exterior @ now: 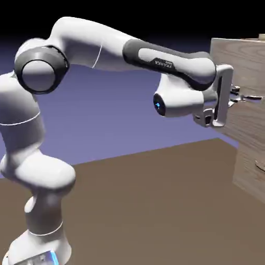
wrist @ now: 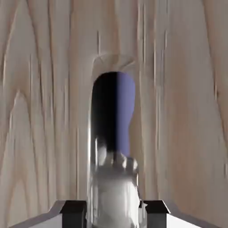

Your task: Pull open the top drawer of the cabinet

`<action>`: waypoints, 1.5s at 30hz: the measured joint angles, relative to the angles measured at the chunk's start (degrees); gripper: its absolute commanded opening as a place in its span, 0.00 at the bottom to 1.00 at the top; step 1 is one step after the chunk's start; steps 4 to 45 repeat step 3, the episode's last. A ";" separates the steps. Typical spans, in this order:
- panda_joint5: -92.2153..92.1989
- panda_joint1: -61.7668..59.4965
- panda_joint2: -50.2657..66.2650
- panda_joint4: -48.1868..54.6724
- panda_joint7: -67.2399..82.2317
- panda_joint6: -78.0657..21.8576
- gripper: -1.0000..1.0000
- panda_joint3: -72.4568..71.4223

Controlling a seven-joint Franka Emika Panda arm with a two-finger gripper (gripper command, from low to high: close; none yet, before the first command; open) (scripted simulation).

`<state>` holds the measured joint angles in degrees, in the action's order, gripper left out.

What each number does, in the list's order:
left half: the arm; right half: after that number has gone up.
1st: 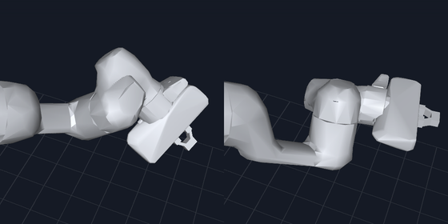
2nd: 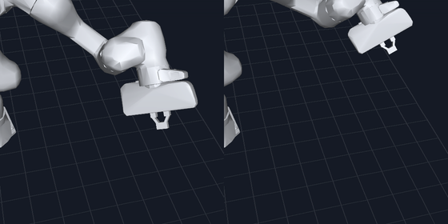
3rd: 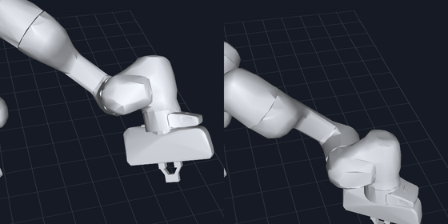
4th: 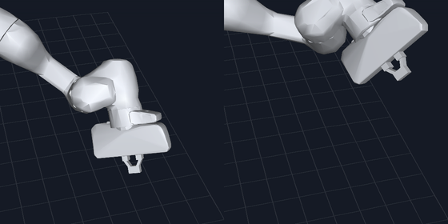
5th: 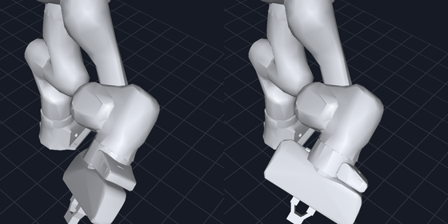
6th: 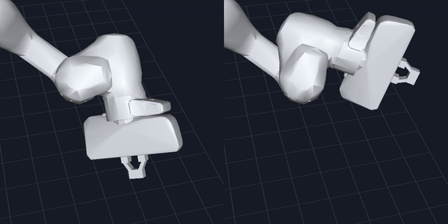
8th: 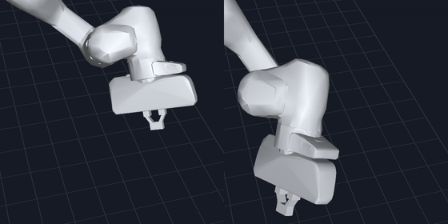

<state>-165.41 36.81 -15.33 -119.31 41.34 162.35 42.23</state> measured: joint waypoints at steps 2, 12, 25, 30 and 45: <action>-0.08 -0.07 -0.15 -0.13 0.15 0.07 1.00 -0.07; -0.08 -0.07 -0.15 -0.13 0.15 0.07 1.00 -0.07; -0.08 -0.07 -0.15 -0.13 0.15 0.07 1.00 -0.07; -0.08 -0.07 -0.15 -0.13 0.15 0.07 1.00 -0.07; -0.08 -0.07 -0.15 -0.13 0.15 0.07 1.00 -0.07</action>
